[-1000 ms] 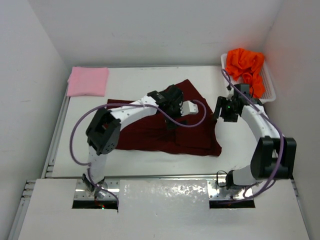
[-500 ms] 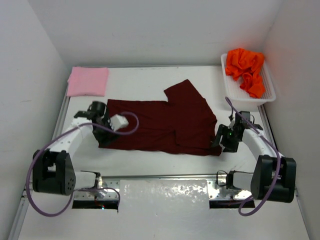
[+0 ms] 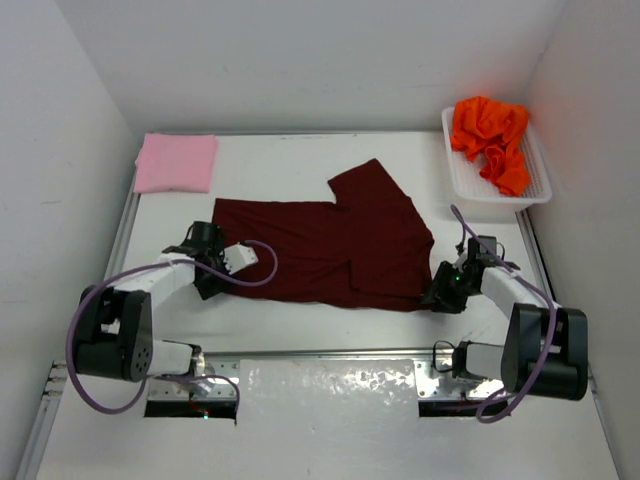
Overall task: Fold and stack the t-shirts
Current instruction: Fold the flattened tshirt in 1/3 of the way
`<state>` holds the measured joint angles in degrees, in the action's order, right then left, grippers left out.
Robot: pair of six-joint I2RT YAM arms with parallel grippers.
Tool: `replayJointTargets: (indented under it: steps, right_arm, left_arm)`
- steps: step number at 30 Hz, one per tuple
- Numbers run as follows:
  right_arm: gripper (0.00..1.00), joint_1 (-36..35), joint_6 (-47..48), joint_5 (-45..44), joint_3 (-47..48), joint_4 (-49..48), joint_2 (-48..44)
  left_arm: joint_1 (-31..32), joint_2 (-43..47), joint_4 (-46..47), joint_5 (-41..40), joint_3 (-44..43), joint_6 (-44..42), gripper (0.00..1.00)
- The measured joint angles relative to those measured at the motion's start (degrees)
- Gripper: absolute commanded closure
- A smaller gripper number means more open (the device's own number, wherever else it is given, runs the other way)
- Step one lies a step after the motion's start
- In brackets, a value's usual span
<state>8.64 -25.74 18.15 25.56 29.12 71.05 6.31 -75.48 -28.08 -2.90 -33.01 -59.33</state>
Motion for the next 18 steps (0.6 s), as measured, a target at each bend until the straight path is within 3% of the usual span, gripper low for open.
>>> replayJointTargets:
  steps: [1,2,4,5,11,17,18]
  right_arm:
    - [0.71,0.04,-0.35,0.0,-0.26,-1.07,0.74]
    - [0.9,0.24,-0.63,0.31,-0.35,-1.75,1.68]
    - [1.0,0.59,-1.29,0.46,-0.63,-3.28,2.82]
    - [1.0,1.01,-1.99,0.74,-0.66,-3.5,2.97]
    - [1.0,3.06,-2.14,-2.05,-1.7,-3.06,-0.74]
    - [1.0,3.67,-1.81,-5.95,-2.45,2.84,-10.21]
    - [1.0,3.67,-2.29,-5.97,-2.84,3.61,-11.93]
  left_arm:
    - [0.0,-0.68,1.9,-0.83,0.04,0.22,0.49]
    - [0.0,-1.33,3.45,-1.36,0.09,0.61,0.58]
    - [0.04,-3.1,6.27,-2.49,0.33,1.2,0.96]
    - [0.07,-4.07,7.54,-3.21,0.52,1.49,1.0]
    - [0.09,-2.95,7.72,-3.63,1.57,1.36,1.0]
    - [0.09,5.25,-7.56,-1.07,2.16,1.38,1.0]
    - [0.09,6.56,-9.84,-0.98,2.16,1.38,0.95]
